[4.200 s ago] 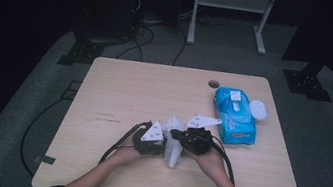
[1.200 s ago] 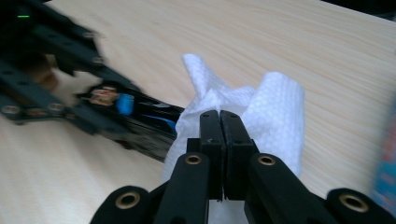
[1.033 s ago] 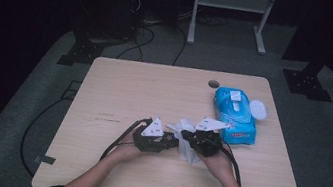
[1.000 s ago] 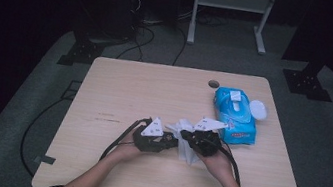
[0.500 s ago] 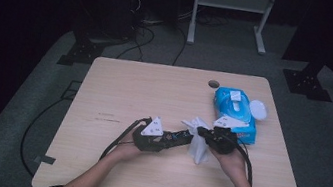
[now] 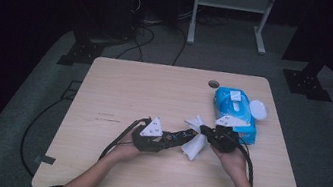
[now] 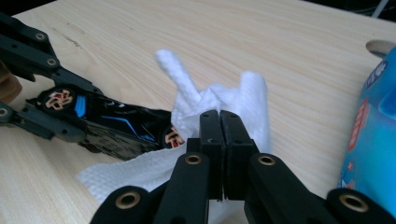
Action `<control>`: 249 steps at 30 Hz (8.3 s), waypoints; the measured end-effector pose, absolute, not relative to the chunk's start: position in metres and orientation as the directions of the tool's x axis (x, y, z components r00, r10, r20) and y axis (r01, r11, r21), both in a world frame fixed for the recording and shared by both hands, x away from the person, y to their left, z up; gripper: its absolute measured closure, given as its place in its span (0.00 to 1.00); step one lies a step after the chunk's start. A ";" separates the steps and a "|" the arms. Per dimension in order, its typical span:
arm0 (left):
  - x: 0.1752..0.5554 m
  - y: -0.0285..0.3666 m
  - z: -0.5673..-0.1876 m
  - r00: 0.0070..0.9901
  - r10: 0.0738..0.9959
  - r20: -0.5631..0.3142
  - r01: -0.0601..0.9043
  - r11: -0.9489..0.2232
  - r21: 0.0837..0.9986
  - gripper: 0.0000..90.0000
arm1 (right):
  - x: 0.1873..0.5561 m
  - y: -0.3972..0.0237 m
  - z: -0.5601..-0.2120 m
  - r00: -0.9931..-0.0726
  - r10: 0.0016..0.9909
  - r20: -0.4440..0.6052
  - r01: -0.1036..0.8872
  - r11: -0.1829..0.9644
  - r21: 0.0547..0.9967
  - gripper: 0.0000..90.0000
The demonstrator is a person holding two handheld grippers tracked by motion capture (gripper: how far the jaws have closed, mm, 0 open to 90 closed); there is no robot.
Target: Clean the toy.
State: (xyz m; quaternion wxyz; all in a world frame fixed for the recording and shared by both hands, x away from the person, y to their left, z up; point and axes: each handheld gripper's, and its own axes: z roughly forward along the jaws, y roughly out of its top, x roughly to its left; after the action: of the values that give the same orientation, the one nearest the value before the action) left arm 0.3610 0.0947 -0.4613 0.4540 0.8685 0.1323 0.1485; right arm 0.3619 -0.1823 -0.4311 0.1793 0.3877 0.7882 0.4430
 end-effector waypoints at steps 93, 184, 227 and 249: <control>0.357 0.065 -0.407 0.930 0.319 0.183 0.072 -0.646 0.760 0.63 | 0.331 -0.152 -0.390 -0.778 0.602 0.181 0.360 0.190 0.913 0.98; 0.355 0.080 -0.397 0.943 0.321 0.089 0.089 -0.500 0.862 0.63 | 0.337 -0.174 -0.397 -0.749 0.583 0.315 0.446 0.091 0.890 0.98; 0.361 0.082 -0.448 0.953 0.302 0.037 0.168 -0.623 0.764 0.64 | 0.333 -0.132 -0.432 -0.778 0.622 0.090 0.389 0.364 0.846 0.97; 0.361 0.072 -0.456 0.952 0.302 0.058 0.162 -0.654 0.739 0.22 | 0.327 -0.128 -0.433 -0.783 0.621 0.027 0.340 0.392 0.855 0.91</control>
State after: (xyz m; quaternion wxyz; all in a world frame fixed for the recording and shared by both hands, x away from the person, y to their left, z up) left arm 0.3613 0.0723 -0.4563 0.3954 0.9052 0.1282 0.0883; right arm 0.3266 -0.1281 -0.4334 0.1504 0.2931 0.8205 0.4673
